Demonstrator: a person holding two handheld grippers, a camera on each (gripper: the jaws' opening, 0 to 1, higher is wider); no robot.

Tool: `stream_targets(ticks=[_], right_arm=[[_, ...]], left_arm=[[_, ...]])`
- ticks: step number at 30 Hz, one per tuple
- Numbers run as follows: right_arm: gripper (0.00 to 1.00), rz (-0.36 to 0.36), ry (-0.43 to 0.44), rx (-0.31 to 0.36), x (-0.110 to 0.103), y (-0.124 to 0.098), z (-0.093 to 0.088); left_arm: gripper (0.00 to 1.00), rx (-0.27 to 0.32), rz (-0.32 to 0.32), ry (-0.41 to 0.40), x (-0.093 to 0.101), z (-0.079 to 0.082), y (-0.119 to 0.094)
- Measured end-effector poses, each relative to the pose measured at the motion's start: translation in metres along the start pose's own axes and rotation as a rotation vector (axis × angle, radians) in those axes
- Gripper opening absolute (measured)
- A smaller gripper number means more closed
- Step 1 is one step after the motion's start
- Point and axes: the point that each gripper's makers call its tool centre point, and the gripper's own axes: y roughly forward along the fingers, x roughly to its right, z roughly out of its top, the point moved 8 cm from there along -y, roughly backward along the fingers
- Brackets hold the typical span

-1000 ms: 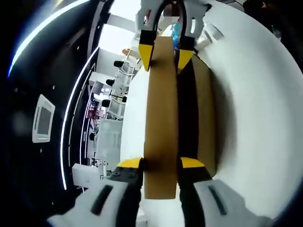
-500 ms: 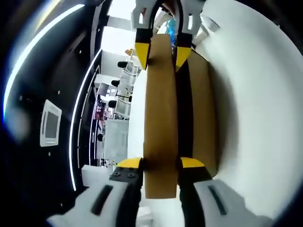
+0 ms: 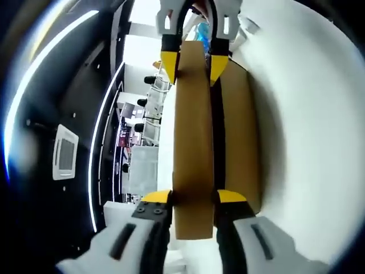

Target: Operate the shoe box by opening the lid, removing the specified soft item, and placing it in the target area until the item is outside and the box remains undamaged.

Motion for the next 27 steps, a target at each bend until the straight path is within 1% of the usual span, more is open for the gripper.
stream_targets(ticks=[2, 4, 9, 13, 22, 27], right_arm=[[0.28, -0.004, 0.001, 0.004, -0.002, -0.001, 0.000], [0.28, -0.019, -0.013, 0.005, -0.005, -0.001, 0.001], [0.28, -0.040, -0.018, 0.009, -0.010, 0.000, 0.001], [0.28, -0.039, -0.008, 0.022, -0.014, 0.000, 0.001], [0.28, -0.071, -0.012, 0.029, -0.019, -0.001, 0.000], [0.28, -0.066, -0.003, 0.032, -0.017, -0.002, 0.001]], left_arm=[[0.29, 0.000, -0.001, 0.004, 0.003, -0.001, 0.001], [0.29, 0.001, 0.006, 0.017, 0.004, -0.002, 0.001], [0.29, 0.007, 0.030, 0.023, 0.010, -0.003, 0.003], [0.29, 0.003, 0.037, 0.027, 0.015, -0.004, 0.004], [0.29, 0.008, 0.089, 0.051, 0.021, -0.003, 0.002], [0.29, 0.008, 0.098, 0.058, 0.021, -0.003, 0.000]])
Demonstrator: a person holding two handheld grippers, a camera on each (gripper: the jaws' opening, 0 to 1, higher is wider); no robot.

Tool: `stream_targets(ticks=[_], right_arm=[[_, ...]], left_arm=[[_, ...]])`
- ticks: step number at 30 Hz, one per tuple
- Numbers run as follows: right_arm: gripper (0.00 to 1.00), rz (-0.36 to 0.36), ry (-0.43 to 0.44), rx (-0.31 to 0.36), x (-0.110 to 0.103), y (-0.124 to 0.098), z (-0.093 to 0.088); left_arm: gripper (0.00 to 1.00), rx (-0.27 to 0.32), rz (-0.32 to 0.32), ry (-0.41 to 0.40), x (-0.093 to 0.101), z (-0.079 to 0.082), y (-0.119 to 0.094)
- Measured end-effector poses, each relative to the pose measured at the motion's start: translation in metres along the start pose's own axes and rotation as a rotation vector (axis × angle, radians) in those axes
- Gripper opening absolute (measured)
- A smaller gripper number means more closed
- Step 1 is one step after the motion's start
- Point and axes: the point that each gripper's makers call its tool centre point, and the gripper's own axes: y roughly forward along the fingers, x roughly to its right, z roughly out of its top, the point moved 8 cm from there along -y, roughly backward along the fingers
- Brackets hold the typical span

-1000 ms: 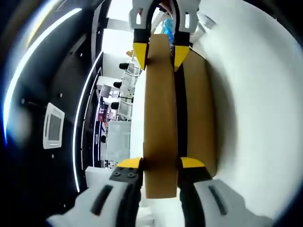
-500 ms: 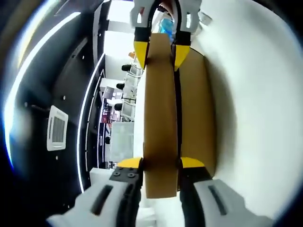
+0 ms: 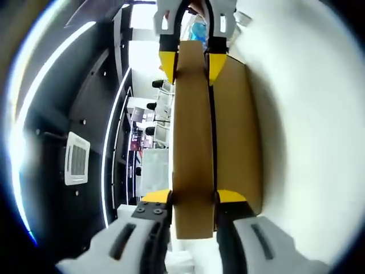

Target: Operate the shoe box by opening the lid, removing the specified soft item, and placing it in the target area until the item is outside and the box remains undamaged.

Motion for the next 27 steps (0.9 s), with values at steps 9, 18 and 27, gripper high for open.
stream_targets(ticks=[9, 18, 27], right_arm=[[0.28, 0.025, 0.041, 0.017, 0.006, -0.002, 0.001], [0.28, 0.054, 0.054, 0.022, 0.006, -0.001, 0.001], [0.28, 0.051, 0.045, 0.020, 0.000, -0.001, 0.002]], left_arm=[[0.33, 0.002, -0.014, -0.009, -0.004, -0.001, -0.001], [0.49, -0.008, -0.072, -0.027, 0.006, -0.001, -0.001], [0.43, -0.018, -0.067, -0.018, 0.006, -0.005, 0.003]])
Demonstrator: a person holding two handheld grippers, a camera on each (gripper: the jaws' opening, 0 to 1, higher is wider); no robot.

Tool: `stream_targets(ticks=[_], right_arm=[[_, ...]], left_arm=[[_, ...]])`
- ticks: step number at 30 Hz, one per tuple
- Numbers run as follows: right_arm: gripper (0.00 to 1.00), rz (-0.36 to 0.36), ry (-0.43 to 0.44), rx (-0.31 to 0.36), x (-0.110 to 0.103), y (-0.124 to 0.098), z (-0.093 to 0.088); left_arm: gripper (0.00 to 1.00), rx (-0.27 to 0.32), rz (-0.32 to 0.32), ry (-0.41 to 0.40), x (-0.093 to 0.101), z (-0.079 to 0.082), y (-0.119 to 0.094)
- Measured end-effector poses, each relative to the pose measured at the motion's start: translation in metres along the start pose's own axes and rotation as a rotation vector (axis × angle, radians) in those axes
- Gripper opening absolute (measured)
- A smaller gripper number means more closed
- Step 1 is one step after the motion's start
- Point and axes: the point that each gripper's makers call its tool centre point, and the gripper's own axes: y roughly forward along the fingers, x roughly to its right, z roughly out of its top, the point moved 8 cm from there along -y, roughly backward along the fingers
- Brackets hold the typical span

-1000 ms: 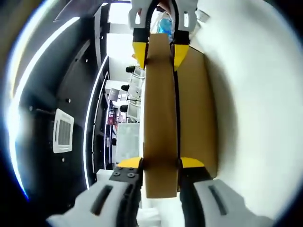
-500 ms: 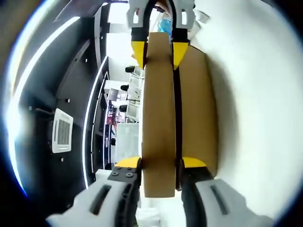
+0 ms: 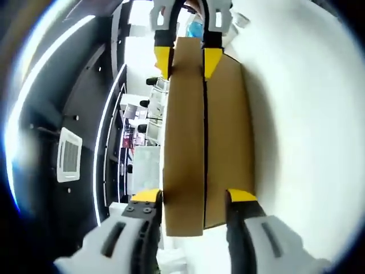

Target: Operate the shoe box by opening the lid, removing the specified soft item, and placing it in the target area until the item is outside and the box remains undamaged.

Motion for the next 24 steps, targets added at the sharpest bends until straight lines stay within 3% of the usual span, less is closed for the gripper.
stream_targets(ticks=[7, 24], right_arm=[[0.28, 0.001, -0.004, 0.000, -0.007, 0.000, 0.000], [0.28, -0.008, -0.012, -0.007, -0.013, 0.000, -0.001]], left_arm=[[0.29, -0.003, 0.013, 0.010, -0.003, -0.001, 0.000], [0.29, 0.026, 0.040, 0.016, 0.004, -0.002, 0.000]])
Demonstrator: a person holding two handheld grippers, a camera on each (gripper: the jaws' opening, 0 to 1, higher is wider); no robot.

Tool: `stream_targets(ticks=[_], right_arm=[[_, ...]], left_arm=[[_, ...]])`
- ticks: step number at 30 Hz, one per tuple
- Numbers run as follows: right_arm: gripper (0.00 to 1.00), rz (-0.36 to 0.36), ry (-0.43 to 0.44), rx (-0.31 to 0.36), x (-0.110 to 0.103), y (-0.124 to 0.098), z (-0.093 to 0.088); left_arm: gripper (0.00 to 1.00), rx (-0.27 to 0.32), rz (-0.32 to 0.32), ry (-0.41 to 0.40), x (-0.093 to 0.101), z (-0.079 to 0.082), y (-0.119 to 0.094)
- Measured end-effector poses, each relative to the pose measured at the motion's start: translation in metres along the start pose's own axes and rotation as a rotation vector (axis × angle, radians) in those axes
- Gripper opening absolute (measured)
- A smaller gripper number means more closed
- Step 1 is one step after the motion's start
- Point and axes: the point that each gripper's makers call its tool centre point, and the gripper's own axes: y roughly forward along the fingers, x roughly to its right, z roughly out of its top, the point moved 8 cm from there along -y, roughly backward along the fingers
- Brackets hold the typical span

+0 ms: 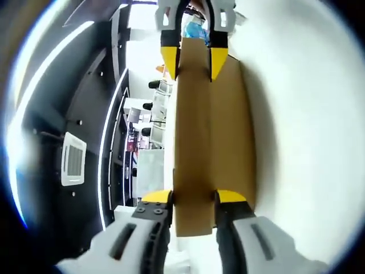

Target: Operate the shoe box by opening the lid, removing the specified soft item, and placing it in the target area until the item is outside and the box remains undamaged.

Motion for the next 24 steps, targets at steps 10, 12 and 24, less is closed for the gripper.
stream_targets(ticks=[10, 12, 24], right_arm=[[0.28, 0.011, 0.022, 0.008, -0.0001, -0.0012, -0.0004], [0.28, 0.015, 0.033, 0.010, 0.0013, -0.0021, -0.0009], [0.28, 0.012, 0.015, -0.004, -0.0015, -0.0002, -0.0017]], left_arm=[[0.29, -0.001, -0.003, -0.006, 0.0002, 0.0010, -0.0007], [0.29, 0.000, -0.004, -0.006, 0.0001, 0.0012, -0.0009], [0.29, 0.002, -0.005, -0.011, 0.0004, 0.0021, -0.0004]])
